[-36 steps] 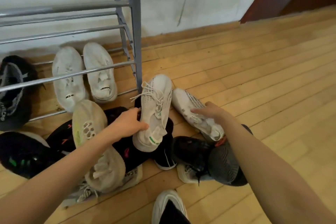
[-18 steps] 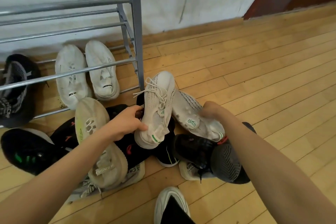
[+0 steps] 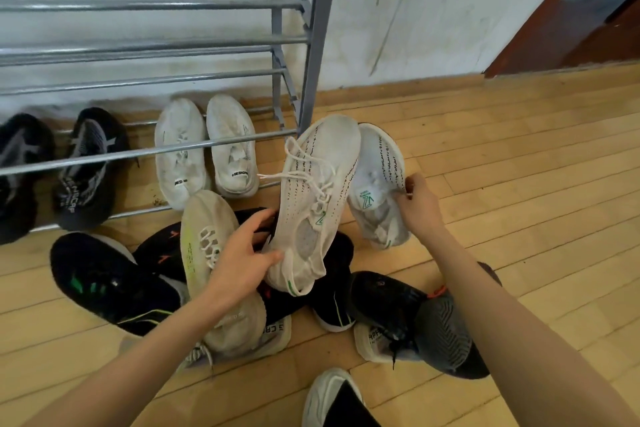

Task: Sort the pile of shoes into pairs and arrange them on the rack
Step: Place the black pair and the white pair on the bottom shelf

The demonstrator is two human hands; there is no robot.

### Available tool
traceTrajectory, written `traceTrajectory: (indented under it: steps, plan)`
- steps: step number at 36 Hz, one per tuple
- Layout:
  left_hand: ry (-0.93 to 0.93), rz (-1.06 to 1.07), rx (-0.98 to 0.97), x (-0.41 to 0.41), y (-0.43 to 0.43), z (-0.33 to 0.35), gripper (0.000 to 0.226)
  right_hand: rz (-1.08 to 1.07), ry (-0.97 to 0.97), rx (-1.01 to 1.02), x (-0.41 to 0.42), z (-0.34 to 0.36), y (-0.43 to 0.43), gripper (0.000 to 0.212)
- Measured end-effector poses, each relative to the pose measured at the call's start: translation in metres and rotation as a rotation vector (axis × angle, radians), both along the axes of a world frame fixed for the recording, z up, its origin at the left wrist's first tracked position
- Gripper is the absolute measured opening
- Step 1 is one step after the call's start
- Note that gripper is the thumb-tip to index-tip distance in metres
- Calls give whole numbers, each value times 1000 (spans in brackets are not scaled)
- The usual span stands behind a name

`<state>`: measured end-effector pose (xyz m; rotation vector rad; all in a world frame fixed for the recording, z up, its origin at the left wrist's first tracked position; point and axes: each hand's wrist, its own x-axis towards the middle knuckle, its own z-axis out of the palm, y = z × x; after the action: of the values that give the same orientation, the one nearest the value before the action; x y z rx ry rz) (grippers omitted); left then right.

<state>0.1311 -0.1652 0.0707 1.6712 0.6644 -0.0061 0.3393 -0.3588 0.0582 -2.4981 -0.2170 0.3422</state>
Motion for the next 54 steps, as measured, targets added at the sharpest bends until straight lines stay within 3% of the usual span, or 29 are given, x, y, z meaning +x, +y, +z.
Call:
traceTrajectory:
  steps: [8, 21, 27, 31, 40, 44, 48, 54]
  plan:
    - [-179, 230, -24, -41, 26, 22, 60, 83, -161, 324, -30, 30, 16, 15]
    - [-227, 523, -184, -80, 73, 42, 65, 388, -300, 260, -80, 88, 94, 32]
    - [-210, 563, -219, -107, 99, 40, 64, 552, -129, 140, -96, 86, 137, 22]
    - [-205, 600, -187, -115, 124, 38, 61, 495, -7, 76, -101, 79, 168, 37]
    - [-156, 666, -292, -104, 168, 33, 53, 319, 206, -19, -92, 67, 231, 38]
    - [-205, 661, -333, -105, 169, 31, 53, 234, 512, 270, -98, 67, 222, 11]
    - [-277, 660, -465, -106, 168, 32, 54, 240, 808, 500, -103, 68, 208, 21]
    - [-289, 585, -581, -110, 161, 34, 62, 68, 927, 699, -115, 56, 197, 28]
